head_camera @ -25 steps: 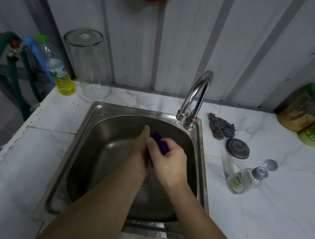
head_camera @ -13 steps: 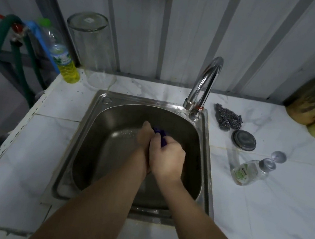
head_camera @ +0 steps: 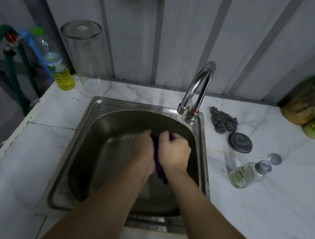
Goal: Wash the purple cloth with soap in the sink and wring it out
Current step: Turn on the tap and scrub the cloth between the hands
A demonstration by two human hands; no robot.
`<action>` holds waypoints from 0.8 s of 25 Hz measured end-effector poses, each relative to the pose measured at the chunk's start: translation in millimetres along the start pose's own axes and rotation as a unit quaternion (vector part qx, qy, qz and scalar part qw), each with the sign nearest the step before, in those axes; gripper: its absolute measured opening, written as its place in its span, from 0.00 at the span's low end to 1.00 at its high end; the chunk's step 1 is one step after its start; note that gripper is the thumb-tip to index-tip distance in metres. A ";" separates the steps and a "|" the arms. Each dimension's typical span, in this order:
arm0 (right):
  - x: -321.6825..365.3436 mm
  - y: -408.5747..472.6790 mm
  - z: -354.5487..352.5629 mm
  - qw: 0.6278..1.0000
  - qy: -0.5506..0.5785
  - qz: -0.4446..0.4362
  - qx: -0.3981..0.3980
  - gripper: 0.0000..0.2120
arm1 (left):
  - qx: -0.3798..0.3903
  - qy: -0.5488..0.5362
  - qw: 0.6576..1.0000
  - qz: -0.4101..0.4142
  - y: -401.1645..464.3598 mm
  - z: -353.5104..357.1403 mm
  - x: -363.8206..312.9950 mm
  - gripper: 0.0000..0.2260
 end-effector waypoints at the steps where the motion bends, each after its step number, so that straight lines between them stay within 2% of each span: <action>1: -3.8 14.6 -6.7 1.000 0.000 0.020 -0.002 0.17 | 0.003 0.006 1.000 -0.019 -2.7 3.1 7.4 0.17; 4: -7.9 14.0 -16.5 0.999 0.033 0.022 -0.003 0.18 | -0.011 0.005 1.000 -0.008 -7.1 6.0 3.3 0.20; 6: 1.7 -16.0 -10.1 0.999 0.031 -0.023 0.013 0.19 | -0.019 -0.030 0.999 0.019 0.3 3.6 -9.2 0.23; 9: 14.9 -40.1 2.2 0.995 -0.003 -0.090 0.030 0.17 | -0.003 -0.054 0.999 -0.001 -7.7 5.9 -10.5 0.19; 12: 2.6 -0.1 -7.7 1.000 -0.010 -0.024 0.000 0.18 | 0.000 -0.036 0.999 -0.015 -9.6 3.2 2.7 0.19; 15: -13.8 18.0 -17.6 0.999 0.001 0.035 0.003 0.18 | -0.006 -0.022 0.999 -0.027 -22.2 6.0 9.1 0.19; 18: 3.9 -23.3 -3.4 0.998 0.013 -0.061 0.018 0.18 | -0.001 -0.064 0.998 0.025 -19.7 9.5 -12.0 0.19; 20: 13.2 -34.3 2.4 0.995 0.003 -0.092 0.025 0.17 | -0.011 -0.054 0.998 0.019 -15.5 5.9 -11.3 0.18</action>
Point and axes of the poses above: each hand's wrist, its own y-axis towards the middle knuckle, its own z-axis out of the palm, x = y × z, the point moved 8 cm from there along y, towards the middle knuckle, and after that the axes turned 9 degrees about -y, right-handed, at the moved point
